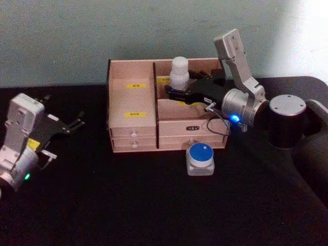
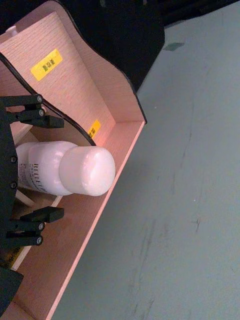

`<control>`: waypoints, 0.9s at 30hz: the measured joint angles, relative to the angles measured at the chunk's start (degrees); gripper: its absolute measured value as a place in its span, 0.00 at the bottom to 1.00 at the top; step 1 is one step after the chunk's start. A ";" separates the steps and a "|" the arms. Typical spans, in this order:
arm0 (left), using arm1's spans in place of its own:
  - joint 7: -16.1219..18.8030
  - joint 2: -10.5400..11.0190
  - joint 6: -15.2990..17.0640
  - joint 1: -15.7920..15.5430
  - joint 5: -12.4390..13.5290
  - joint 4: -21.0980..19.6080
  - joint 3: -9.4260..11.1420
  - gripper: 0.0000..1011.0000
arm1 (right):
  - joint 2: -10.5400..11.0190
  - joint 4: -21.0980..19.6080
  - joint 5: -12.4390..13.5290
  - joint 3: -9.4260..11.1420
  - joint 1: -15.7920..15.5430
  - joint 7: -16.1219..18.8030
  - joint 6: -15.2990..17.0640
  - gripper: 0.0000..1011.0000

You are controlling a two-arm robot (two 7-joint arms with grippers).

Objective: Pick up the facial cleanser and watermelon frost from the table and place them into the tiered storage box.

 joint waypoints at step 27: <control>0.00 0.00 0.00 0.00 0.00 0.00 0.00 0.99 | 7.87 -19.54 1.83 2.09 -9.67 -0.05 4.93 0.99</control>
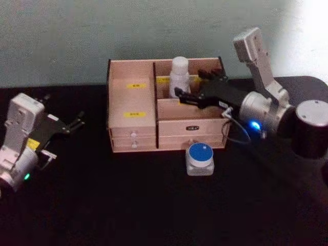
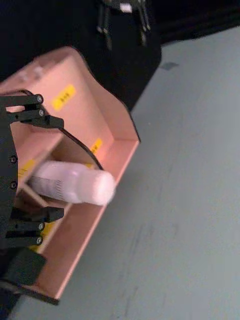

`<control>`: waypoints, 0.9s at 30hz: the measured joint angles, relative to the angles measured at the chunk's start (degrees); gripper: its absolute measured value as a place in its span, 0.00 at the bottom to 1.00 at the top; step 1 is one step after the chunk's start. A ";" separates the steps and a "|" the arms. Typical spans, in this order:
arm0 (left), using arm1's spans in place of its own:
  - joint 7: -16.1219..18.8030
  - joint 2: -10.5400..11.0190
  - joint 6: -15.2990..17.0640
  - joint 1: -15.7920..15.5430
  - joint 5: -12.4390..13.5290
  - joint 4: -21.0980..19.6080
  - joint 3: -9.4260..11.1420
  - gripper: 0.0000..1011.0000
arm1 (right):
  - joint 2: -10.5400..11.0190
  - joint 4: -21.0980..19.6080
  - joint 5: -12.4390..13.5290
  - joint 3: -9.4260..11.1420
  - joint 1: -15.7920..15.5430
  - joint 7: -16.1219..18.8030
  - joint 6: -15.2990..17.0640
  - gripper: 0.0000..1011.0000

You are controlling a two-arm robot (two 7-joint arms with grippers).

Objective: Pick up the facial cleanser and watermelon frost from the table and place them into the tiered storage box.

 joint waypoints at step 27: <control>0.00 0.00 0.00 0.00 0.00 0.00 0.00 0.99 | 13.27 -15.40 -1.46 -0.65 -15.97 1.93 2.26 0.99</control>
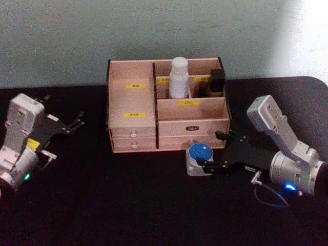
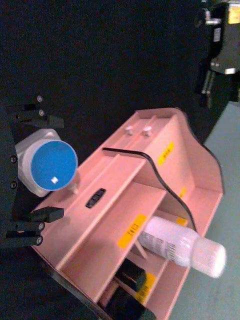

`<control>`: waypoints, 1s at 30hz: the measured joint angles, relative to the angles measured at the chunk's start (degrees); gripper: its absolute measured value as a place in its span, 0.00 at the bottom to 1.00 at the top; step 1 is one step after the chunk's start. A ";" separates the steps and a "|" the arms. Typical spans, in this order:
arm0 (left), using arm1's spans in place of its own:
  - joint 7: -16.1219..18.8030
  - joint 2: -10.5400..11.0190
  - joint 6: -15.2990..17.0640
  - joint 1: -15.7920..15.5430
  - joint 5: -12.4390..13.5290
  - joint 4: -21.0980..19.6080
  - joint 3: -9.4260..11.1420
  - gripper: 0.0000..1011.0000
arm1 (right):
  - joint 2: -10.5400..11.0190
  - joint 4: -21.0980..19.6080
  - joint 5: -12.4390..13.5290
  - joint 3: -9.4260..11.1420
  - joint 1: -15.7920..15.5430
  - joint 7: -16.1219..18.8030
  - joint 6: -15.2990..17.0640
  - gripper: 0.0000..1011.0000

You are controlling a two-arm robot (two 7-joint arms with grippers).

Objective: Pick up the facial cleanser and watermelon frost from the table and place them into the tiered storage box.

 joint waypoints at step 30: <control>0.00 0.00 0.00 0.00 0.00 0.00 0.00 0.99 | -2.94 5.54 -0.35 -2.53 3.95 0.87 4.21 0.99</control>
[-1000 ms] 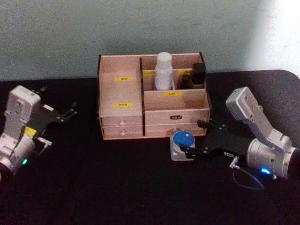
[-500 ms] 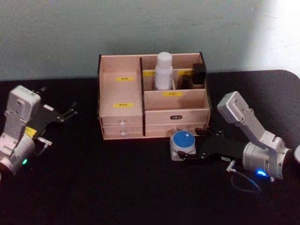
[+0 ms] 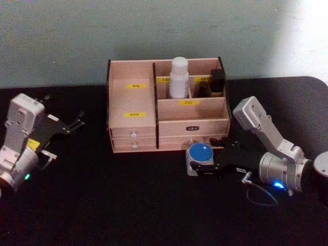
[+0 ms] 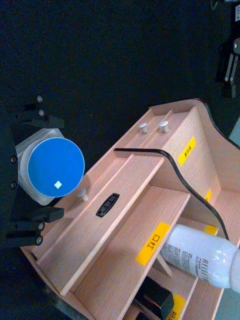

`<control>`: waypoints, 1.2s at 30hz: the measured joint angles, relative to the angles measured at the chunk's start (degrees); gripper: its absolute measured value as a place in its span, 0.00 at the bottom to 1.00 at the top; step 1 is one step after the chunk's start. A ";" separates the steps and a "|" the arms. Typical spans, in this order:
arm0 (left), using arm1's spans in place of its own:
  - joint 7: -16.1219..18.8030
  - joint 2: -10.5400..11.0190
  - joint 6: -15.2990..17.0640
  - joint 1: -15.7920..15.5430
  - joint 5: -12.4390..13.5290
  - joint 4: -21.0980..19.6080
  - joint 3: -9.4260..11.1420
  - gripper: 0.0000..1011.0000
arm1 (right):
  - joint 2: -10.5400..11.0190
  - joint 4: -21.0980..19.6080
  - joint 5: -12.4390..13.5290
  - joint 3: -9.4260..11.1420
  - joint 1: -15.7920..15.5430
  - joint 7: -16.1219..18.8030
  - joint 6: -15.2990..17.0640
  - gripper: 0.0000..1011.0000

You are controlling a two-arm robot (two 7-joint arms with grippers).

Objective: Pick up the facial cleanser and watermelon frost from the table and place them into the tiered storage box.

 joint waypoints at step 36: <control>0.00 0.00 0.00 0.00 0.00 0.00 0.00 0.99 | -2.20 3.81 2.20 -0.42 1.95 0.36 0.04 0.99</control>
